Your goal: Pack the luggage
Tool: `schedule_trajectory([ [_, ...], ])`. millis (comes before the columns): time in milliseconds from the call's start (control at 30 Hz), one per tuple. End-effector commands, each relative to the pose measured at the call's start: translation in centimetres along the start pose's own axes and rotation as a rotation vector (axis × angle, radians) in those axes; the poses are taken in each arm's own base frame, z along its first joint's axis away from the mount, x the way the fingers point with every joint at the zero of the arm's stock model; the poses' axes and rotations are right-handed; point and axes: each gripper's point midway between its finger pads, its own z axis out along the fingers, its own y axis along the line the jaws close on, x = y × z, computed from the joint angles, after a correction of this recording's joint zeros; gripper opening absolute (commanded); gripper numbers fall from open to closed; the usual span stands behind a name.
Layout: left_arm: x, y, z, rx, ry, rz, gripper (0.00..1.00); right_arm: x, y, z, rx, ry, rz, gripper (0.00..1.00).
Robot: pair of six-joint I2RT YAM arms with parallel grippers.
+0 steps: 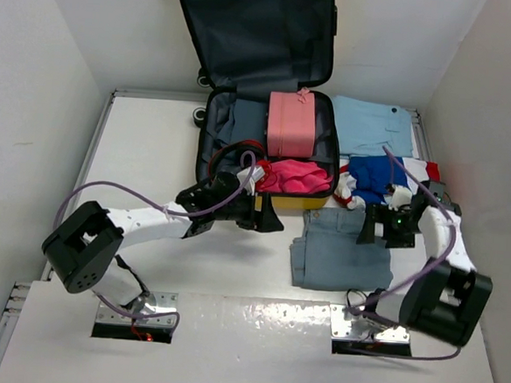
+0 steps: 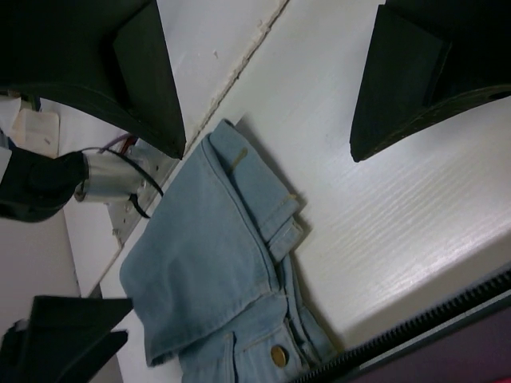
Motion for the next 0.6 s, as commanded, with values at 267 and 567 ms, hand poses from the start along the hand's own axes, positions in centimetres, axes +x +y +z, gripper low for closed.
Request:
schedule_trajectory([
  [267,-1.4,-0.8,2.7,-0.003,-0.086,-0.088,0.92,0.4,-1.1,4.7,-0.192,0.140,-0.121,1.00],
  [567,1.9,-0.5,5.6,-0.069,-0.067,-0.124,0.94,-0.1,2.0,7.0,-0.225,0.198,-0.159,0.76],
])
